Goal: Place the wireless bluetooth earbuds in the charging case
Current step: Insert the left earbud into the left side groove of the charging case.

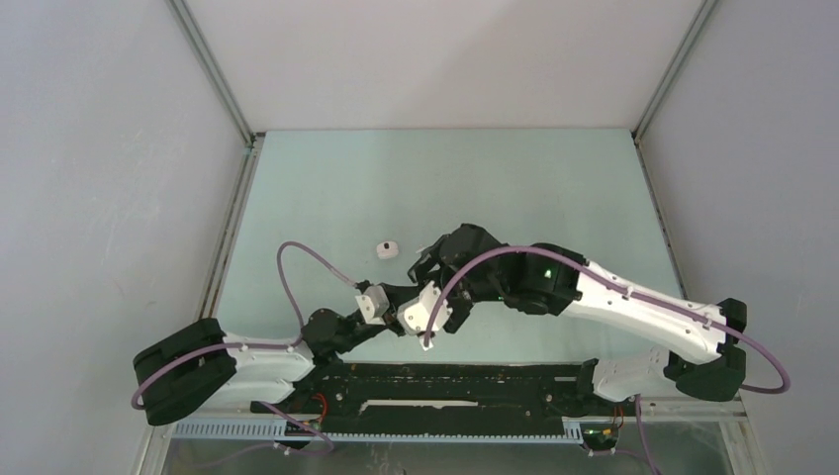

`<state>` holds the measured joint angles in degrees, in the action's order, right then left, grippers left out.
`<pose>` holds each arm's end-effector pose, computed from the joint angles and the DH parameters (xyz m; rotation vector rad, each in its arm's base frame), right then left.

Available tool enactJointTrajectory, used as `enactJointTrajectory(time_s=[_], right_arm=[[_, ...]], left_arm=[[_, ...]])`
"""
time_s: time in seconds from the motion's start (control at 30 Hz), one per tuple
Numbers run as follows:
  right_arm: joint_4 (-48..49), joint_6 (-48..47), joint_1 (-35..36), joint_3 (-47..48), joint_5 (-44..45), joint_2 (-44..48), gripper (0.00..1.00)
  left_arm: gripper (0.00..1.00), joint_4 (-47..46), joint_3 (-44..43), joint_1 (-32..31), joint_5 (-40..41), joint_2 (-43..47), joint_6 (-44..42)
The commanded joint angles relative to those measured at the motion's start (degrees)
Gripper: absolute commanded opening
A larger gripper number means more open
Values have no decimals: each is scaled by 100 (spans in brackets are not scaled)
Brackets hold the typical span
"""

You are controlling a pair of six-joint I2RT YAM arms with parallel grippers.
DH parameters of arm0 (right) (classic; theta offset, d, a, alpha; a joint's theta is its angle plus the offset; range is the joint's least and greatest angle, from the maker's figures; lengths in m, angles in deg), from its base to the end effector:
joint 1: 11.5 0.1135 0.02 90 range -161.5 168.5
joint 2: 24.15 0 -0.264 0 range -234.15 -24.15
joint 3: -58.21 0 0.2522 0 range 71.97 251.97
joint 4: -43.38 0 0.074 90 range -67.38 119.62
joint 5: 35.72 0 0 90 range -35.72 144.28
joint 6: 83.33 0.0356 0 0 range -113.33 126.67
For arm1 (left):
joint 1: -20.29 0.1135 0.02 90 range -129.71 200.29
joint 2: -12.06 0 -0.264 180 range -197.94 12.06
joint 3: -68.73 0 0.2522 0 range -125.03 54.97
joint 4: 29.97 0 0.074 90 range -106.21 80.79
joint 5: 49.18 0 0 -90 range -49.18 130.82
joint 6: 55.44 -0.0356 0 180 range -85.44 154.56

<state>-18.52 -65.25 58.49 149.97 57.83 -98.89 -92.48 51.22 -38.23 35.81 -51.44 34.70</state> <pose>0.0942 0.2523 0.3647 -2.2150 0.7967 -0.0894 0.0926 -0.1572 0.1995 0.7215 1.1306 -0.9297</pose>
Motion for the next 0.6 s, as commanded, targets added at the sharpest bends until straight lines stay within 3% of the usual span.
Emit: enactJointTrajectory(time_s=[0.0,0.17,0.33,0.57], right_arm=[[-720,834,-108,994,-530,-179,80],[-1650,1691,-490,1903,-1412,-389,85],[-2062,2705,-1701,2019,-3226,-423,84],[-2173,3080,-3464,2236,-5006,-262,51]], left_arm=[[0,-614,-100,133,-421,-193,335],[0,-724,-147,174,-668,-339,416],[0,-705,-203,174,-885,-438,445],[0,-733,-322,183,-1037,-746,462]])
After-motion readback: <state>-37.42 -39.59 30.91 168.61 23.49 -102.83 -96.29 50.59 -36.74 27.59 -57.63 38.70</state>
